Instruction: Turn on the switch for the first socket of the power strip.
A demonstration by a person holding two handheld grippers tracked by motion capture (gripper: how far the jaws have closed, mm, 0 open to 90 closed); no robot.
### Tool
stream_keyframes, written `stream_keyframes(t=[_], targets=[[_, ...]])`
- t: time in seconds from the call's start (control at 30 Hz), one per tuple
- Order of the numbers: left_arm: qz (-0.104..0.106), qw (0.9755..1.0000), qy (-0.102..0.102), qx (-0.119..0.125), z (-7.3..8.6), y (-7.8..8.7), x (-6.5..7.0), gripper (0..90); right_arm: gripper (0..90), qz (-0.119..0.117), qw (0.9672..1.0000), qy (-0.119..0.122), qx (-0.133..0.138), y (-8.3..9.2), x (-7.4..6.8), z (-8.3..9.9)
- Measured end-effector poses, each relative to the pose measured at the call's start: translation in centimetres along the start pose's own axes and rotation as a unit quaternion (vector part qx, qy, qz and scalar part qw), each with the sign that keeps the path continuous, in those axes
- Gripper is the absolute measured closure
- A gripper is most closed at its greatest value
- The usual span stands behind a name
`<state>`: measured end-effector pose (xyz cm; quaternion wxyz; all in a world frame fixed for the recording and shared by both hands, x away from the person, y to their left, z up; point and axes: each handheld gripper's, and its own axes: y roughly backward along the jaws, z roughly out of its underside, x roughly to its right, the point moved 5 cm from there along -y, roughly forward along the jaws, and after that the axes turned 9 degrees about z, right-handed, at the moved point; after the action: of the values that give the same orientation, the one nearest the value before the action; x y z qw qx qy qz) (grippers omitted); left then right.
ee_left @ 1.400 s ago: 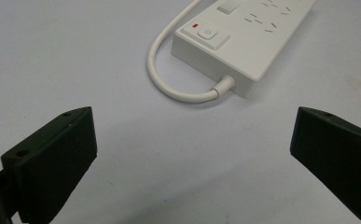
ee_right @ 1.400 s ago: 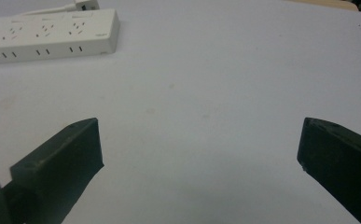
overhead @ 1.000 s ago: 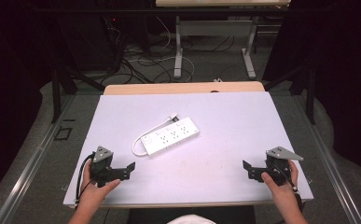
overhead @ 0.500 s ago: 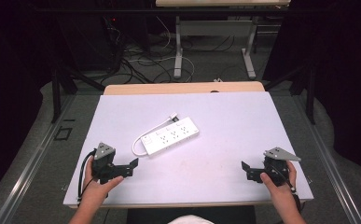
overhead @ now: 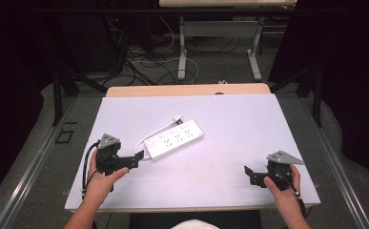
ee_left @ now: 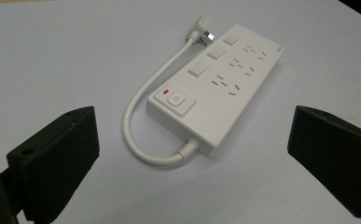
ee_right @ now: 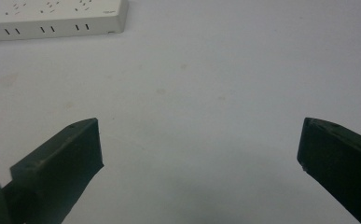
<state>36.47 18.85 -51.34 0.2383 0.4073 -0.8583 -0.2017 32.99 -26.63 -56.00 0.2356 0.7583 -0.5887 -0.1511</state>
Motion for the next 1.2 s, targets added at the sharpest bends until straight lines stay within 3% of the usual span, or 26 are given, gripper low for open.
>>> stream_keyframes(t=[0.57, 0.83, 1.2], targets=[[-0.003, 0.9999, -0.007, -0.009, -2.9, -0.3, 0.3, 16.4, 0.0, -0.012, 0.9999, 0.008, -0.004, -0.2, -0.5, 0.1], [-0.018, 0.9997, -0.016, -0.005, -4.4, -0.7, 0.0, 21.7, 0.0, -0.014, 0.9998, 0.01, -0.008, -0.3, -0.7, 0.2], [-0.014, 0.9998, -0.012, -0.01, -6.0, -1.6, 0.0, 32.1, 0.0, -0.015, 0.9997, 0.015, -0.009, -0.4, -0.7, 0.3]])
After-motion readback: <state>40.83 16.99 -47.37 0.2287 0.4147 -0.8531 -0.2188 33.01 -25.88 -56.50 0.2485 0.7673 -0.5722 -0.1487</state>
